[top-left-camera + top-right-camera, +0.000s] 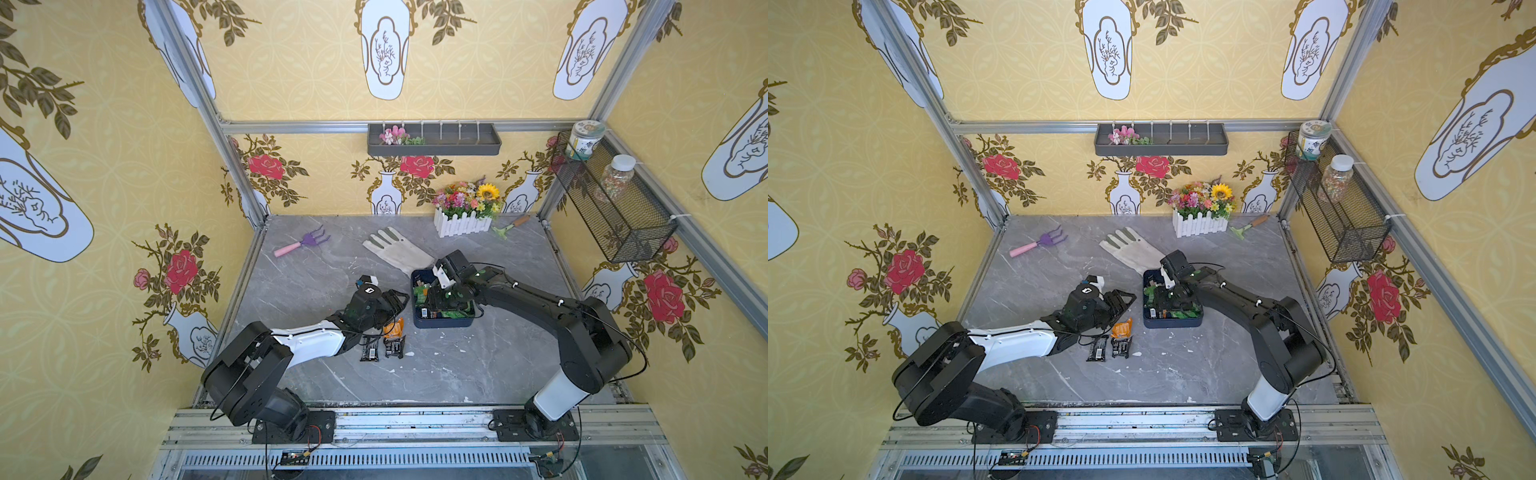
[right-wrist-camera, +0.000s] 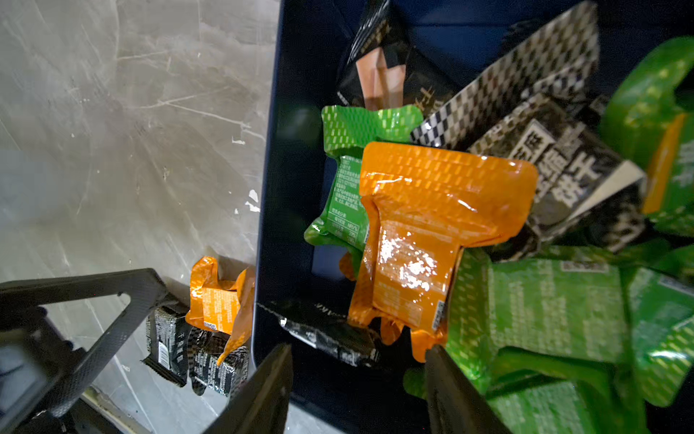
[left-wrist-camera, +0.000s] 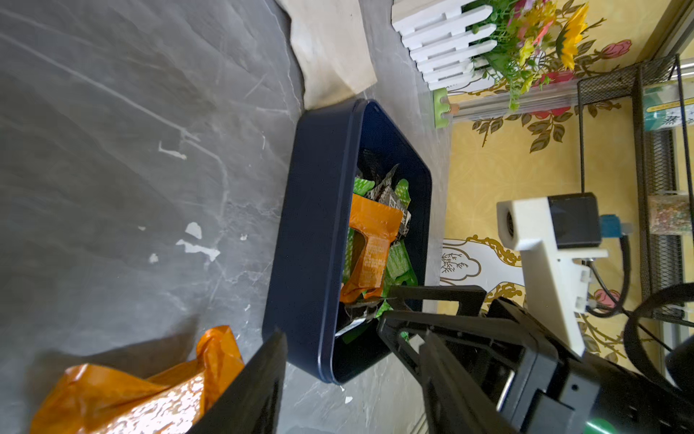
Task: Take the cookies out of the storage box
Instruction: Pick up the cookie from the storage box.
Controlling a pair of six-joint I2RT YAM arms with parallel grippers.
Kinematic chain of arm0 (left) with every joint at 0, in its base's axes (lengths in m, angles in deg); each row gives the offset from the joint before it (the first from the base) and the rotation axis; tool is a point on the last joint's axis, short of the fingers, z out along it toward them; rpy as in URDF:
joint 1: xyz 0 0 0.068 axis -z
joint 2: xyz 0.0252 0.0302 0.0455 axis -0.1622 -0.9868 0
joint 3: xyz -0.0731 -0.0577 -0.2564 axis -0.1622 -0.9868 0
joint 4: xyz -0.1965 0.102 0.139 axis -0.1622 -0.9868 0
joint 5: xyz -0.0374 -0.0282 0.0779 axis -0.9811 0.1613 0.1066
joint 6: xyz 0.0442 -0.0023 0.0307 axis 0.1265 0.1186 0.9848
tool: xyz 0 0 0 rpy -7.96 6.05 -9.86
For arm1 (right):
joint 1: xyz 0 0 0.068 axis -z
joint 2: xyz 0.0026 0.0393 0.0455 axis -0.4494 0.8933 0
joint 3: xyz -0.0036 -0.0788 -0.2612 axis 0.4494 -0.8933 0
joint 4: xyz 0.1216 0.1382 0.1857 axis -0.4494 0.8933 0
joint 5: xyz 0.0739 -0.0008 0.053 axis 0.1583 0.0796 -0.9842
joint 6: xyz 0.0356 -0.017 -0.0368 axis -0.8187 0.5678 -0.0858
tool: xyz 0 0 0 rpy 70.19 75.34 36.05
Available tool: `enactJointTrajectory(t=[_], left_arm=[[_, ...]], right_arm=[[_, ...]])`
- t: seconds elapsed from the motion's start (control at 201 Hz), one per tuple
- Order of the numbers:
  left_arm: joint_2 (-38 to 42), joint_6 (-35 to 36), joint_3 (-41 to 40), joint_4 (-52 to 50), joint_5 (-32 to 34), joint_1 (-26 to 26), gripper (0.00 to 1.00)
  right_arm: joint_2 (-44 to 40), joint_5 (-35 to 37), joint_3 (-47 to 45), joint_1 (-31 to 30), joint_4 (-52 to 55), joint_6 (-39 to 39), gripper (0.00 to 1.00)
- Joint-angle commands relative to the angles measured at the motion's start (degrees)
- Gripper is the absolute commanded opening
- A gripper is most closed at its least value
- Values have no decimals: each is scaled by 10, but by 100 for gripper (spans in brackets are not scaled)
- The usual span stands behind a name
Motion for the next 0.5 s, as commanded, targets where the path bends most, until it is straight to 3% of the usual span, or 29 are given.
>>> enactJointTrajectory(t=[0.0,0.329,0.498], left_arm=[[-14,-12,2,32,-25,-1,60],[-41,-35,3,49,-30,-1,57],[-38,-42,-2,49,-23,-1,56]], right_arm=[[14,-1,3,-3,-15,11,62],[63,28,38,-44,-4,7,64],[88,74,62,-52,22,-4,59]])
